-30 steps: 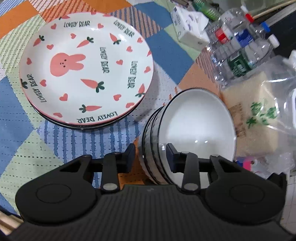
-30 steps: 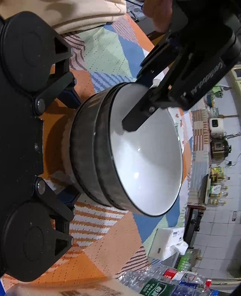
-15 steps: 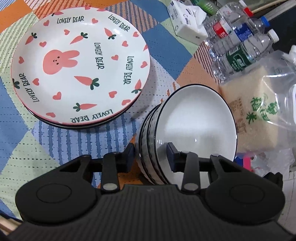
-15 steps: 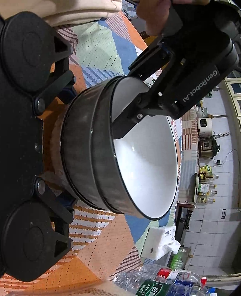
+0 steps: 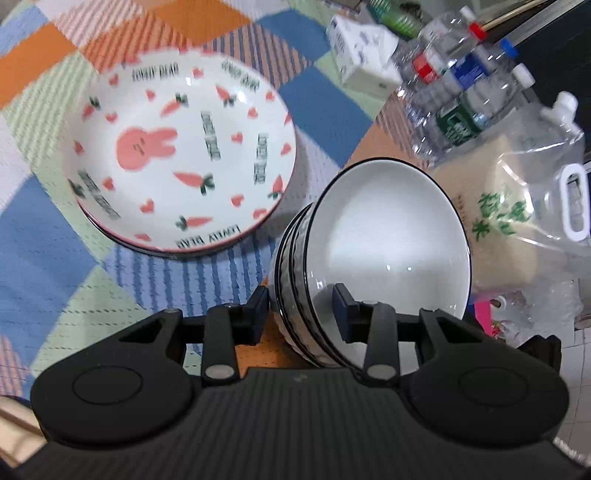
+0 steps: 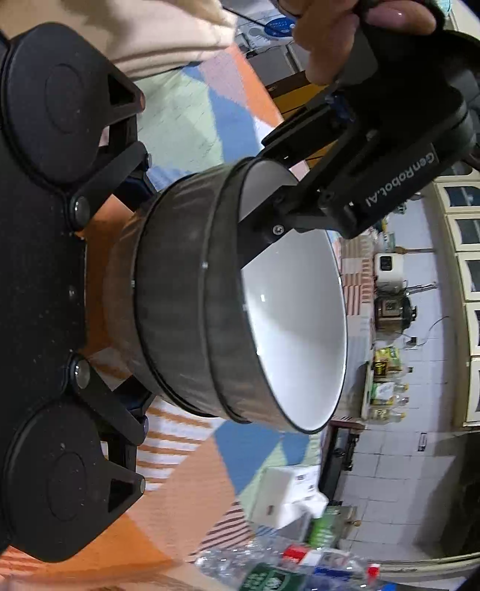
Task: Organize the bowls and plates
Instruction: 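Carry the three nested bowls over the bunny plate with the left gripper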
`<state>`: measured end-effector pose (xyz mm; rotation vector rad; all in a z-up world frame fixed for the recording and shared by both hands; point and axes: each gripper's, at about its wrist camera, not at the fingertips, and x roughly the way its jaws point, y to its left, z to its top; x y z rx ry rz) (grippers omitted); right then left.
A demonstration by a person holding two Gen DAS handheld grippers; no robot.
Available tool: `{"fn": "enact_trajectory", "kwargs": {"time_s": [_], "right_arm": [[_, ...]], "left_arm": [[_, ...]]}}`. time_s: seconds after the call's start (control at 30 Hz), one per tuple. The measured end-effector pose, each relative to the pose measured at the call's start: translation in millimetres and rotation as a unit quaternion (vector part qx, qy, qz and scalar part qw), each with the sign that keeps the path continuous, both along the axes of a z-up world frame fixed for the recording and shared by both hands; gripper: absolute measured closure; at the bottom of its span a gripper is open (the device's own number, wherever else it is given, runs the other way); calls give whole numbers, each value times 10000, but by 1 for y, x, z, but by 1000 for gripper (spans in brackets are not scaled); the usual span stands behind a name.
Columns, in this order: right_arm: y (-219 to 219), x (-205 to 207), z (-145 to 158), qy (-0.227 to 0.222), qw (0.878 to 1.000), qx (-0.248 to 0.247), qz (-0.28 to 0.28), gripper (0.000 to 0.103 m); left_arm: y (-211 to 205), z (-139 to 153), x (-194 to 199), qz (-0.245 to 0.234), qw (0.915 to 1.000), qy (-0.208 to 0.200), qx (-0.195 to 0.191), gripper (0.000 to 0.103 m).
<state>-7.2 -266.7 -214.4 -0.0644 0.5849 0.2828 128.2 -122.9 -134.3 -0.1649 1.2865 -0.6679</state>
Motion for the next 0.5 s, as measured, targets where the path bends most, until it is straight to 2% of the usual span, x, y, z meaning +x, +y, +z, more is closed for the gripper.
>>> {"fn": "enact_trajectory", "kwargs": {"time_s": [0.13,0.27,0.5], "right_arm": [[9,2,22,-245,9996,-153,52,9],[19,12,44,-409,9987,-273,118,9],[29,47,70,-715,9963,-290,373,9]], "left_arm": [[9,28,0,12,9997,-239,-35,68],[17,58,4,49,9978,-660,5,68],[42,84,31,370,9951,-912,-124,68]]}}
